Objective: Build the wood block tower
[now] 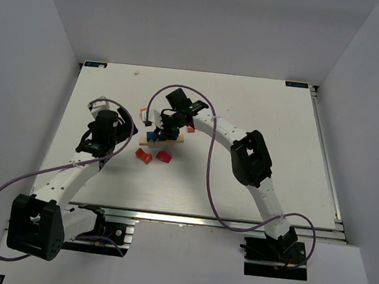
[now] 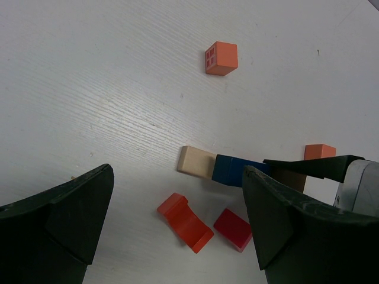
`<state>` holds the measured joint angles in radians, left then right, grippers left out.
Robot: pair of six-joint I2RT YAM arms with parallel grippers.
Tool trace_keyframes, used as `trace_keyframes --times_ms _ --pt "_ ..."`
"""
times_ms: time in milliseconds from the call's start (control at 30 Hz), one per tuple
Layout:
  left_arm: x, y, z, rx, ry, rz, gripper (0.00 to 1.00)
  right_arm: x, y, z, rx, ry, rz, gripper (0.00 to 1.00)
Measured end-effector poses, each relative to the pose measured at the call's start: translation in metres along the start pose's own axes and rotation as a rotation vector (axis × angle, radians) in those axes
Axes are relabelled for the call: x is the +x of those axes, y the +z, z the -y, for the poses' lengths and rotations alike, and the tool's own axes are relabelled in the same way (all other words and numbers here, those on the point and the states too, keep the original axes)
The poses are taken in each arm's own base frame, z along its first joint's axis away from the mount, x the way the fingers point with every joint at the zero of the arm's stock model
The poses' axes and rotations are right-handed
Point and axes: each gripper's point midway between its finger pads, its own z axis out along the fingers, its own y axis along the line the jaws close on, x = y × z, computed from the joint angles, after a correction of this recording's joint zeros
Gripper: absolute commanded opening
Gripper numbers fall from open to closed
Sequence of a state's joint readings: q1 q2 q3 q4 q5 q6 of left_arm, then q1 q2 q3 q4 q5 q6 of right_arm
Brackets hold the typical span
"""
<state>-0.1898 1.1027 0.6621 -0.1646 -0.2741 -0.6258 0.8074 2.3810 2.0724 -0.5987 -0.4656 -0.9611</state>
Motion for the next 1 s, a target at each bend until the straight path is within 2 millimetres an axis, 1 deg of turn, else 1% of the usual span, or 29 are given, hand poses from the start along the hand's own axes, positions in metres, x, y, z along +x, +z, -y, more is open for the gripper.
trace_keyframes --times_ms 667,1000 --pt "0.0016 0.0012 -0.0006 -0.003 -0.001 -0.005 0.98 0.0005 0.0028 -0.0009 0.014 0.005 -0.027 0.25" --pt "0.0014 0.0012 -0.0008 -0.004 -0.002 -0.005 0.98 0.0038 0.0066 -0.0006 0.015 0.008 -0.030 0.25"
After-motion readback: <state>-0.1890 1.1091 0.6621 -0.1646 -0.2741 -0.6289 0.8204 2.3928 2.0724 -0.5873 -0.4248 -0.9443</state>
